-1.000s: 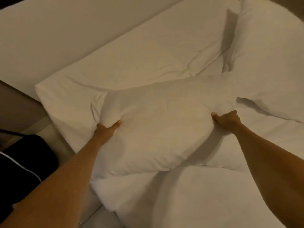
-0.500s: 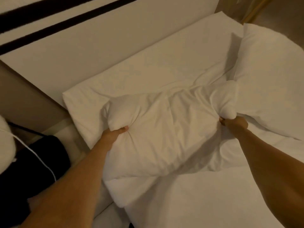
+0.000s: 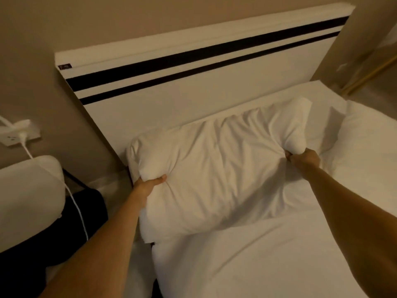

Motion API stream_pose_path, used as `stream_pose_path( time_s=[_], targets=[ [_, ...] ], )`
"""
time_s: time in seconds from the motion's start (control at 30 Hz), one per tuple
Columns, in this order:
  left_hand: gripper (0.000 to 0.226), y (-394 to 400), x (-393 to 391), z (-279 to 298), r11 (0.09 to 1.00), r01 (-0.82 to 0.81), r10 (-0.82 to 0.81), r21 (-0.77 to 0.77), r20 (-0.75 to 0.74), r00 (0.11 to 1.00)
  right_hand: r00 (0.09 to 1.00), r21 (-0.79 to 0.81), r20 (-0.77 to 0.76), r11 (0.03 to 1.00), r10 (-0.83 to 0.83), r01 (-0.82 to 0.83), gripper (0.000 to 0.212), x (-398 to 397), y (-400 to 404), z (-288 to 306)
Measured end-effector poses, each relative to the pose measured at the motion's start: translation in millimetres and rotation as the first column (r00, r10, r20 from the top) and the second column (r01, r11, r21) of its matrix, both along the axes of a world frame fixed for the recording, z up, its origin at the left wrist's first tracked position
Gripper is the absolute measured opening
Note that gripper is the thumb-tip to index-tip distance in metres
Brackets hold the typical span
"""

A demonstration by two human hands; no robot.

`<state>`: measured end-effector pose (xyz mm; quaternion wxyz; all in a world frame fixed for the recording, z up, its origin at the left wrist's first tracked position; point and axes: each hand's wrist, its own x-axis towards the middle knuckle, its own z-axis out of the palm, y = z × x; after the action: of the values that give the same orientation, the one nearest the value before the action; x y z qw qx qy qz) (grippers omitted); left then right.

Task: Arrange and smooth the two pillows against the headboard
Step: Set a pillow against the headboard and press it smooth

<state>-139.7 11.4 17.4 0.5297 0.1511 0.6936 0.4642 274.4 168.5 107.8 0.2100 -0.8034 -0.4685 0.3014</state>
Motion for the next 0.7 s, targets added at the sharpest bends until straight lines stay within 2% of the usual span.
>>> stream_pose_path(
  time_s=[0.17, 0.23, 0.3, 0.33, 0.4, 0.53, 0.63, 0.7],
  targets=[
    [0.138, 44.8, -53.3, -46.1, 0.997, -0.078, 0.076, 0.017, 0.07, 0.995, 0.998, 0.039, 0.033, 0.998, 0.052, -0.053, 0.05, -61.8, 57.6, 13.5],
    [0.134, 62.2, -61.0, -35.7, 0.993, -0.116, 0.114, 0.017, 0.102, 0.988, 0.997, 0.047, 0.044, 0.997, 0.066, -0.068, 0.045, -85.9, 86.2, 11.6],
    [0.109, 76.9, -58.8, -8.8, 0.99, -0.141, 0.138, 0.017, 0.124, 0.983, 0.995, 0.057, 0.059, 0.995, 0.076, -0.079, 0.042, -108.5, 113.0, 6.4],
    [0.097, 85.7, -61.8, -8.1, 0.988, -0.157, 0.155, 0.004, 0.128, 0.98, 0.994, 0.062, 0.073, 0.994, 0.084, -0.089, 0.041, -118.6, 125.8, 1.7],
    [0.087, 105.4, -74.7, -26.2, 0.985, -0.17, 0.169, -0.005, 0.135, 0.976, 0.991, 0.064, 0.091, 0.993, 0.094, -0.1, 0.04, -136.5, 150.6, -10.9],
    [0.097, 135.6, -104.2, -62.4, 0.984, -0.176, 0.176, -0.007, 0.132, 0.976, 0.994, 0.037, 0.086, 0.997, 0.07, -0.074, 0.041, -167.8, 192.9, -44.1],
    [0.09, 157.4, -128.8, -86.4, 0.985, -0.172, 0.174, -0.024, 0.103, 0.979, 0.994, 0.027, 0.088, 0.997, 0.072, -0.075, 0.041, -186.9, 217.8, -74.8],
    [0.094, 168.5, -138.8, -99.0, 0.987, -0.156, 0.158, -0.024, 0.089, 0.983, 0.995, 0.016, 0.091, 0.999, 0.04, -0.042, 0.04, -193.9, 229.9, -96.5]
  ],
)
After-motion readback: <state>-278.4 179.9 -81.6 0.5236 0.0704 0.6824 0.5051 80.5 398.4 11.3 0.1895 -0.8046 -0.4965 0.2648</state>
